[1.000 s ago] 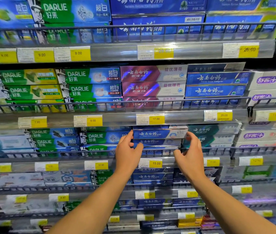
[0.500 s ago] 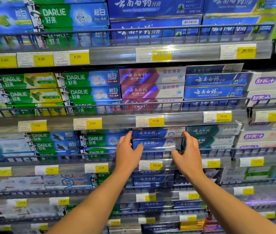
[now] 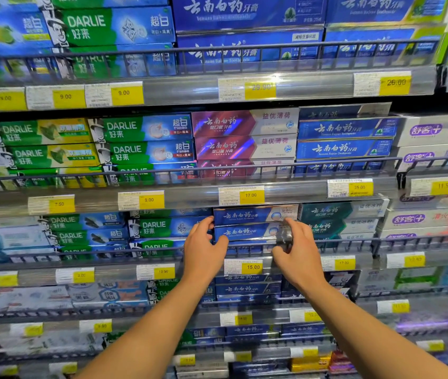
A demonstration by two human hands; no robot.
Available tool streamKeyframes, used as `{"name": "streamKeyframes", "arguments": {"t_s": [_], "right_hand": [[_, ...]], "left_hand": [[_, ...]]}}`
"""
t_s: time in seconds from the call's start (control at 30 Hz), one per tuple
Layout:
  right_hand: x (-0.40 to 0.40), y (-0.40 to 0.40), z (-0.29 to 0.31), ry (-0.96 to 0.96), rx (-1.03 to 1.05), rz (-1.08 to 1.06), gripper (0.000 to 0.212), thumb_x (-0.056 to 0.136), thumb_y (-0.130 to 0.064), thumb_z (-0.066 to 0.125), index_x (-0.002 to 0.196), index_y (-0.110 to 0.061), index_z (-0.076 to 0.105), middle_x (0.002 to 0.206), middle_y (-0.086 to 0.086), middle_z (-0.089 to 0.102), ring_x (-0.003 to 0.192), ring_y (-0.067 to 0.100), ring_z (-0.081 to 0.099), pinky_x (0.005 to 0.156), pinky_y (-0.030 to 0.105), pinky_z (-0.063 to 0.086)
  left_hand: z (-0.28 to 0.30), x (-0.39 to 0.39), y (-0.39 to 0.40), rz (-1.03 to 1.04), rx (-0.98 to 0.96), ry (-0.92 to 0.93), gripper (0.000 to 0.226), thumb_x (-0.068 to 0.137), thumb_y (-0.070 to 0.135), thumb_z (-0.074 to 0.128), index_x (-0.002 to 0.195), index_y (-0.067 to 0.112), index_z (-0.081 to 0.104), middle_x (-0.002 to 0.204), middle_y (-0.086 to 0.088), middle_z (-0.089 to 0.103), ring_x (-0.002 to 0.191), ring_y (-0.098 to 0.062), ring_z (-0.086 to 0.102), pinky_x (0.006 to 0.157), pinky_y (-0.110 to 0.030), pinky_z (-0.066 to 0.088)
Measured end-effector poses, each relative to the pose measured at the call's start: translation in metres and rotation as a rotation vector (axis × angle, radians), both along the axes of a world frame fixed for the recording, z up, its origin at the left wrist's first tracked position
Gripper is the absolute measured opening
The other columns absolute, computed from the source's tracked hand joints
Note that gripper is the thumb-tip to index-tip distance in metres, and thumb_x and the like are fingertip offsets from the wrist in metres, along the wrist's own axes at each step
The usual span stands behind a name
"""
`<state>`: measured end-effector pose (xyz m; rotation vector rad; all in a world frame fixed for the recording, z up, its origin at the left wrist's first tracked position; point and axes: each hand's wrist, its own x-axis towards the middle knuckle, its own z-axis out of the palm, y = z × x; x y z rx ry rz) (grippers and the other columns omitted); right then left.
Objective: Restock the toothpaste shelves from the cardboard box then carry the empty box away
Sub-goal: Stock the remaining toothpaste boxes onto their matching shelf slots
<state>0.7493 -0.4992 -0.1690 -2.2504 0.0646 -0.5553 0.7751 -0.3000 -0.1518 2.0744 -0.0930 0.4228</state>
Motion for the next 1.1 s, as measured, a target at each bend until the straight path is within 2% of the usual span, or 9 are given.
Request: {"name": "streamKeyframes", "arguments": {"t_s": [0.1, 0.17, 0.37, 0.7, 0.8, 0.83, 0.9, 0.97, 1.1], "right_hand": [[-0.001, 0.002, -0.001, 0.021, -0.011, 0.042, 0.060, 0.086, -0.019, 0.060, 0.142, -0.021, 0.039, 0.132, 0.000, 0.042, 0.086, 0.010, 0.049, 0.080, 0.030, 0.042], [-0.001, 0.003, -0.002, 0.040, -0.036, 0.064, 0.056, 0.087, -0.019, 0.060, 0.140, -0.019, 0.042, 0.129, -0.001, 0.044, 0.089, 0.011, 0.047, 0.080, 0.028, 0.040], [0.000, 0.002, -0.003, 0.075, -0.064, 0.081, 0.053, 0.087, -0.020, 0.060, 0.137, -0.019, 0.044, 0.130, -0.001, 0.045, 0.095, 0.011, 0.045, 0.084, 0.027, 0.037], [0.004, -0.007, -0.007, 0.054, -0.028, 0.094, 0.051, 0.086, -0.019, 0.060, 0.135, -0.019, 0.046, 0.128, -0.001, 0.045, 0.100, 0.013, 0.052, 0.089, 0.030, 0.045], [0.002, -0.009, -0.005, -0.023, -0.047, 0.058, 0.052, 0.084, -0.019, 0.060, 0.133, -0.021, 0.045, 0.128, -0.002, 0.043, 0.095, 0.013, 0.054, 0.082, 0.035, 0.049], [0.001, -0.010, -0.004, -0.062, -0.061, 0.048, 0.054, 0.082, -0.018, 0.060, 0.134, -0.021, 0.043, 0.130, -0.003, 0.041, 0.095, 0.013, 0.054, 0.081, 0.036, 0.050], [0.002, -0.011, -0.004, -0.093, -0.112, 0.033, 0.063, 0.081, -0.018, 0.061, 0.140, -0.018, 0.038, 0.141, -0.003, 0.033, 0.112, 0.016, 0.051, 0.089, 0.036, 0.049], [0.004, -0.010, -0.005, -0.065, -0.157, 0.029, 0.073, 0.083, -0.021, 0.061, 0.148, -0.016, 0.029, 0.152, -0.007, 0.020, 0.126, 0.018, 0.044, 0.095, 0.038, 0.048], [0.007, -0.008, -0.008, -0.005, -0.161, 0.048, 0.079, 0.085, -0.028, 0.059, 0.152, -0.022, 0.019, 0.157, -0.015, 0.006, 0.120, 0.022, 0.050, 0.082, 0.039, 0.051]], "left_hand": [[-0.003, -0.002, 0.001, 0.039, 0.043, -0.042, 0.024, 0.089, 0.018, 0.064, 0.111, 0.017, 0.055, 0.106, 0.002, 0.053, 0.092, -0.017, 0.054, 0.076, -0.026, 0.040], [-0.005, -0.003, 0.001, 0.023, 0.110, -0.049, 0.016, 0.089, 0.018, 0.063, 0.102, 0.016, 0.054, 0.100, 0.004, 0.050, 0.089, -0.016, 0.052, 0.073, -0.022, 0.035], [-0.008, 0.005, 0.002, -0.045, 0.207, 0.042, 0.029, 0.090, 0.022, 0.063, 0.118, 0.015, 0.058, 0.108, 0.002, 0.049, 0.101, -0.017, 0.052, 0.085, -0.024, 0.039], [-0.011, 0.009, 0.003, -0.014, 0.212, 0.073, 0.030, 0.090, 0.021, 0.063, 0.118, 0.013, 0.058, 0.108, 0.003, 0.049, 0.101, -0.017, 0.052, 0.085, -0.024, 0.038], [-0.009, 0.007, 0.001, 0.033, 0.164, -0.014, 0.034, 0.089, 0.019, 0.064, 0.122, 0.013, 0.056, 0.113, 0.001, 0.051, 0.107, -0.021, 0.054, 0.091, -0.033, 0.045], [-0.008, 0.007, 0.001, 0.049, 0.152, -0.054, 0.041, 0.089, 0.019, 0.064, 0.128, 0.012, 0.053, 0.120, 0.000, 0.050, 0.113, -0.022, 0.052, 0.096, -0.038, 0.045], [-0.009, 0.005, 0.000, 0.049, 0.155, -0.093, 0.056, 0.090, 0.020, 0.062, 0.142, 0.013, 0.042, 0.138, -0.003, 0.044, 0.127, -0.023, 0.044, 0.107, -0.043, 0.039], [-0.010, 0.004, -0.003, 0.026, 0.139, -0.058, 0.065, 0.092, 0.022, 0.060, 0.150, 0.016, 0.031, 0.149, -0.003, 0.035, 0.134, -0.024, 0.038, 0.111, -0.046, 0.035], [-0.010, 0.008, -0.007, 0.008, 0.072, 0.023, 0.069, 0.092, 0.026, 0.060, 0.152, 0.018, 0.028, 0.154, -0.003, 0.034, 0.138, -0.024, 0.036, 0.111, -0.049, 0.035]]}}
